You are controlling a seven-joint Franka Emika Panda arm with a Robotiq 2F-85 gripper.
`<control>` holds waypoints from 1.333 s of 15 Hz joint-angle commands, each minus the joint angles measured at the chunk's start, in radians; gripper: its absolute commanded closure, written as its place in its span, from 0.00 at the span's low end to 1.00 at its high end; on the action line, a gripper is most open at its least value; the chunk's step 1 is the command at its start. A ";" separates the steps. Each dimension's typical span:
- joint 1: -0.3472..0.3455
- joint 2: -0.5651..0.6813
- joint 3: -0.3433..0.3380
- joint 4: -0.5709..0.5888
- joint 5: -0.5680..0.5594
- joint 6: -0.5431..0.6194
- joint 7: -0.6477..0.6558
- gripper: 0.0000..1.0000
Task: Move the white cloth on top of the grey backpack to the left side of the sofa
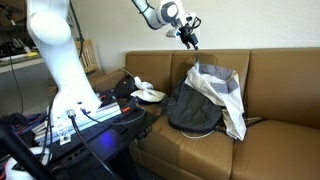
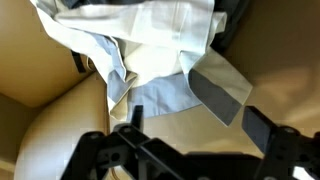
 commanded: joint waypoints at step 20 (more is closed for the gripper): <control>0.071 0.374 -0.072 0.292 -0.011 0.112 -0.250 0.00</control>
